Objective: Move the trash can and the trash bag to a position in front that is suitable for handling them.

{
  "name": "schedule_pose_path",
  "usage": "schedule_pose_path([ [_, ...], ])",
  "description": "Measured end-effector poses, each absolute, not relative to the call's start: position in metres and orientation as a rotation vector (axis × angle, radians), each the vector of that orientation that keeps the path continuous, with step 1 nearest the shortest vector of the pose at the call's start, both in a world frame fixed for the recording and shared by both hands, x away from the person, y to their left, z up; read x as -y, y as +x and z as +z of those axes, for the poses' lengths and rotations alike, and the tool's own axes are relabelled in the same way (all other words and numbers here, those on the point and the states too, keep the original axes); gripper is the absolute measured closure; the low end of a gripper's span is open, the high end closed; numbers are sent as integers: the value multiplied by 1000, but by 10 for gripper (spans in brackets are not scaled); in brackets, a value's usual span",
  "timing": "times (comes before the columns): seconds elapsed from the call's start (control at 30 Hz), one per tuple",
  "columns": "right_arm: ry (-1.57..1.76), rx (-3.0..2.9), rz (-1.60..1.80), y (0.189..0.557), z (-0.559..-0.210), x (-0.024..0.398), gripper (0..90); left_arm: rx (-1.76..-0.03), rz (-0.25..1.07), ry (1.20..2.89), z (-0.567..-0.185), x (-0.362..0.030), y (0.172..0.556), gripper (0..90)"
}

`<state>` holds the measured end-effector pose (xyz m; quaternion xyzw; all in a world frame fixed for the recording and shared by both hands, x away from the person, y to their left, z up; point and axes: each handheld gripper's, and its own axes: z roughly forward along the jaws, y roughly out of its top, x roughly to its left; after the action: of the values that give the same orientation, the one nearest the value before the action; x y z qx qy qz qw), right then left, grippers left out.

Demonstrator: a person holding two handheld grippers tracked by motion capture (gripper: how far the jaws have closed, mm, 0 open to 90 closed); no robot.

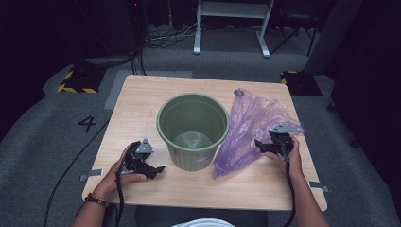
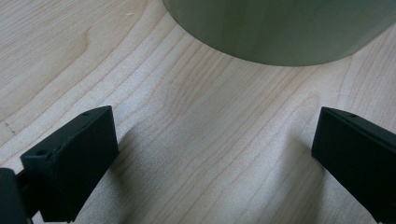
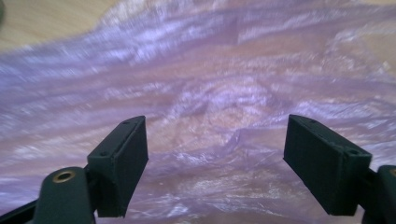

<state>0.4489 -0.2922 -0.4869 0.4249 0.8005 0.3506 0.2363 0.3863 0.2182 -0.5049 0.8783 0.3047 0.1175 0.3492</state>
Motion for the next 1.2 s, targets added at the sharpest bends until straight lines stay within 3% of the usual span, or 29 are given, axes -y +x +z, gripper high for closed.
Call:
schedule_pose_path([
  [0.8,1163,-2333,1002,452,-501,286,173,-790,305,2276,-505,-218,386,3],
  [0.93,1124,-2340,1030,447,-501,283,286,-790,305,2276,-505,-218,386,3],
  [0.97,1108,-2345,1045,444,-500,283,369,-790,305,2276,-505,-218,386,3],
  [1.0,1108,-2345,1045,444,-500,283,369,-790,305,2276,-505,-218,386,3],
  [1.03,1089,-2351,1063,441,-500,282,449,-790,305,2276,-505,-218,386,3],
  [1.07,1089,-2351,1063,441,-500,282,449,-790,305,2276,-505,-218,386,3],
  [1.2,1074,-2356,1084,438,-500,280,611,-790,305,2276,-505,-218,386,3],
])
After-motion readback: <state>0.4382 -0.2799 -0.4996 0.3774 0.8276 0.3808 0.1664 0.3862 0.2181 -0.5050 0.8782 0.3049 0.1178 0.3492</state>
